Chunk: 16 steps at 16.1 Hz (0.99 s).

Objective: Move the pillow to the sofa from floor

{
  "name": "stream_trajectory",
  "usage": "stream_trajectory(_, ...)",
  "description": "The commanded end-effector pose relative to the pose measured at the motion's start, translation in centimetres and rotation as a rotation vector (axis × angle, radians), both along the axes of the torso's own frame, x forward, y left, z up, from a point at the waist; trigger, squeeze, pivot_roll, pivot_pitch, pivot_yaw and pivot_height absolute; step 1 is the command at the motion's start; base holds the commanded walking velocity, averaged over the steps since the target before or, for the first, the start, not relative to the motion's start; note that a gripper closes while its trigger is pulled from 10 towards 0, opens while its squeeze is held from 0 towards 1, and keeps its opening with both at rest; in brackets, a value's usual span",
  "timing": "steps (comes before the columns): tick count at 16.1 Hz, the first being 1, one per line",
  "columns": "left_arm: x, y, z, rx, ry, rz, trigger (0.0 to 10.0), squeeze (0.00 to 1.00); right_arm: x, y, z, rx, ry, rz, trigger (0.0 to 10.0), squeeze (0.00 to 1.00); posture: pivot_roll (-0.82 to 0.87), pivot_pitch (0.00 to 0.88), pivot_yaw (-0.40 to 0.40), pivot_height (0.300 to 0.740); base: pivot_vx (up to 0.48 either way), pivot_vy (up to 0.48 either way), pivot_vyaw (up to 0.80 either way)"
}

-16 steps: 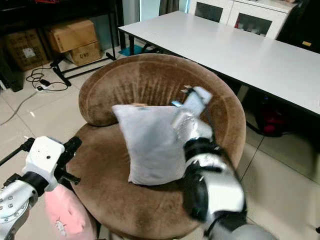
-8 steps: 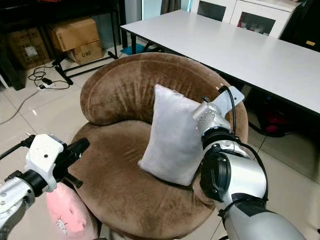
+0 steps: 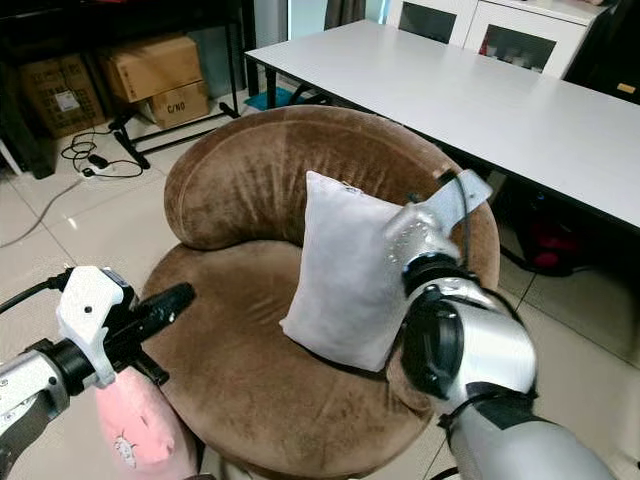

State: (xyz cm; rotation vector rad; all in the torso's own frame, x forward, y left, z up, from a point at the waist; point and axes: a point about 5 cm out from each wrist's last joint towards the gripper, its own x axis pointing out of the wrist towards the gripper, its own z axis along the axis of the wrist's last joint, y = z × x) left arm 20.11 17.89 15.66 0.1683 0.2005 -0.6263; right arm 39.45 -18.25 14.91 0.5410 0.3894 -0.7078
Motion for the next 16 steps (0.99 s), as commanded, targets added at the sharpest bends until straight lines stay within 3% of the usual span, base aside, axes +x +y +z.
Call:
stream_trajectory(1, 0.1, 0.2, 0.4, -0.015, 0.000, -0.008, 10.0, 0.00, 0.6, -0.7, 2.1, -0.069, -0.061, 0.002, 10.0, 1.00, 0.03, 0.000, -0.036, 0.740, 0.000, 0.000, 0.00)
stream_trajectory(4, 0.2, 0.2, 0.2, -0.038, 0.008, -0.007, 10.0, 0.00, 0.5, -1.5, 2.1, -0.107, -0.068, -0.007, 10.0, 1.00, 0.03, 0.000, -0.048, 0.740, 0.000, 0.000, 0.00)
stream_trajectory(5, 0.5, 0.2, 0.2, -0.033, 0.000, 0.011, 10.0, 0.00, 0.5, -2.4, 2.6, -0.140, -0.119, -0.014, 10.0, 0.00, 0.03, 0.000, -0.048, 0.740, 0.000, 0.000, 0.00)
stream_trajectory(7, 0.9, 0.2, 0.2, -0.027, -0.018, 0.044, 10.0, 0.00, 0.5, -2.8, 3.1, -0.217, -0.174, 0.070, 10.0, 0.00, 0.02, 0.000, -0.046, 0.740, 0.000, 0.000, 0.00)
stream_trajectory(9, 1.5, 0.1, 0.0, 0.019, -0.092, 0.153, 10.0, 0.00, 0.1, -2.1, 3.4, -0.317, -0.275, 0.256, 10.0, 0.00, 0.00, 0.000, -0.036, 0.740, 0.000, 0.000, 0.00)
stream_trajectory(11, 2.6, 0.7, -0.2, 0.058, -0.160, 0.311, 10.0, 0.00, -1.6, -0.9, 2.8, -0.404, -0.322, 0.422, 10.0, 0.00, -0.01, 0.000, -0.034, 0.740, 0.000, 0.000, 0.00)
stream_trajectory(13, 3.4, 1.7, -0.1, 0.069, -0.203, 0.491, 10.0, 0.00, -4.8, 0.9, 1.1, -0.413, -0.371, 0.619, 10.0, 0.00, -0.01, 0.000, -0.038, 0.740, 0.000, 0.000, 0.00)
stream_trajectory(16, 2.9, 1.7, -0.3, 0.100, -0.232, 0.535, 10.0, 0.00, -9.1, 2.4, -1.0, -0.381, -0.347, 0.746, 10.0, 0.00, 0.00, 0.000, -0.046, 0.740, 0.000, 0.000, 0.00)
